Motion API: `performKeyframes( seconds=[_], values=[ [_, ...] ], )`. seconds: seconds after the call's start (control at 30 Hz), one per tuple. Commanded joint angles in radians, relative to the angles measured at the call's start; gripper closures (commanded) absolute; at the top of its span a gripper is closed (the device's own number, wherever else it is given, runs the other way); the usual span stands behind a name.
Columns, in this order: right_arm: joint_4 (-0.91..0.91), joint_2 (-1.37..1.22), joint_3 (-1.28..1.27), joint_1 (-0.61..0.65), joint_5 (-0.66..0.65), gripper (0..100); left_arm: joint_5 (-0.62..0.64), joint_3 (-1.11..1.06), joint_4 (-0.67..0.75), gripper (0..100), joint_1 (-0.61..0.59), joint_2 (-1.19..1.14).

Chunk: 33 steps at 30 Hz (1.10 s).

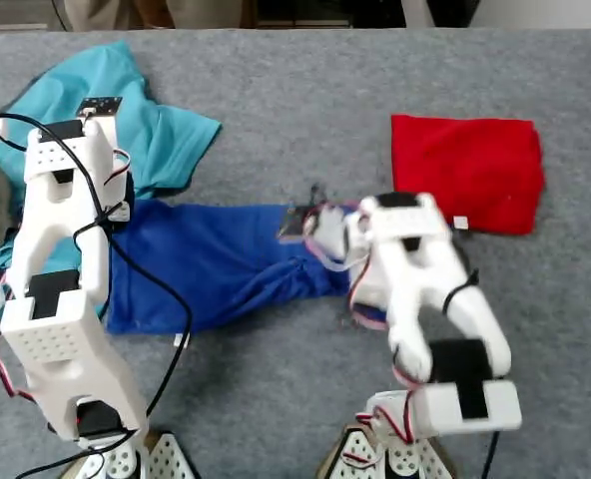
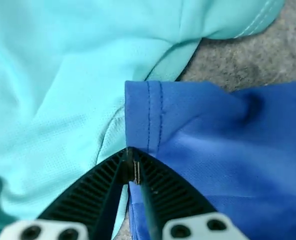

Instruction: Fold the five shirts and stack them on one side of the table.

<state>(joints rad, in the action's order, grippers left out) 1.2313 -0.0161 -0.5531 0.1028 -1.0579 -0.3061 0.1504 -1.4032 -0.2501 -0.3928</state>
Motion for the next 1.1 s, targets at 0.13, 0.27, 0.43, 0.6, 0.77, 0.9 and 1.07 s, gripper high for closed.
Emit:
performKeyframes(
  seconds=[0.13,0.27,0.43,0.6,0.77,0.9,1.07],
  values=[
    [0.035,-0.197,0.472,-0.030,0.011,99.6,-0.011,0.044,0.000,98,0.011,0.010],
    [0.078,-0.249,0.682,-0.007,0.011,99.6,-0.011,0.044,0.000,98,0.008,0.010],
    [0.120,-0.372,0.851,-0.012,0.011,99.6,-0.011,0.044,0.000,98,0.008,0.012],
    [0.542,-0.326,0.955,0.047,0.009,99.7,-0.011,0.041,0.000,98,0.005,0.013],
    [0.540,-0.120,0.671,0.073,-0.020,99.7,-0.011,0.044,0.000,98,0.009,0.015],
    [0.393,0.030,0.326,0.107,-0.026,99.7,-0.011,0.044,0.002,98,0.011,0.015],
    [0.098,0.108,0.015,0.107,0.040,99.7,-0.011,0.044,0.002,98,0.011,0.013]
  ],
)
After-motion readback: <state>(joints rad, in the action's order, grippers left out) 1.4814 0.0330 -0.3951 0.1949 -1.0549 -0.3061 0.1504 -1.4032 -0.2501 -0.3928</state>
